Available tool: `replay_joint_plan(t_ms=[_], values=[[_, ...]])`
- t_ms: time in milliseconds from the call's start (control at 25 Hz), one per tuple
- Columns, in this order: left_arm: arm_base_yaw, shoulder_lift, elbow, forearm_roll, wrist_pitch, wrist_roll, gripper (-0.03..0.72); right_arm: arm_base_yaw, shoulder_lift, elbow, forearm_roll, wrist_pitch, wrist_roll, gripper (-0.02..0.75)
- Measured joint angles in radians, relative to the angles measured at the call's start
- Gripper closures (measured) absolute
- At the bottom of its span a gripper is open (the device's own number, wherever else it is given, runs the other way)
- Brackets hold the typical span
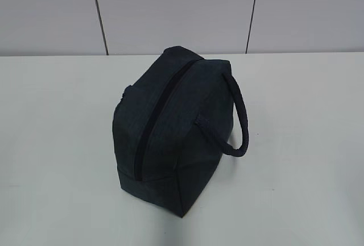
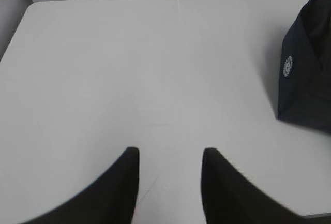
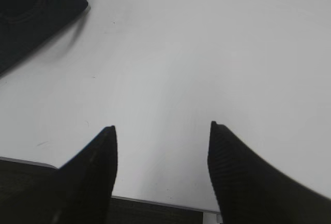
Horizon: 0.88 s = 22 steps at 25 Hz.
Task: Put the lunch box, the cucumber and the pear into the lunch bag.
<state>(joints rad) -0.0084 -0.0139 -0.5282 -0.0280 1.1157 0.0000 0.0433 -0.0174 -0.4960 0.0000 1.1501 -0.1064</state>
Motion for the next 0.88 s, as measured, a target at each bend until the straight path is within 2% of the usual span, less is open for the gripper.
replay_joint_plan(t_ms=[880], values=[[0.000,0.000,0.000,0.000,0.000,0.000,0.447,0.000,0.000,0.000,0.000,0.000,0.000,0.294]])
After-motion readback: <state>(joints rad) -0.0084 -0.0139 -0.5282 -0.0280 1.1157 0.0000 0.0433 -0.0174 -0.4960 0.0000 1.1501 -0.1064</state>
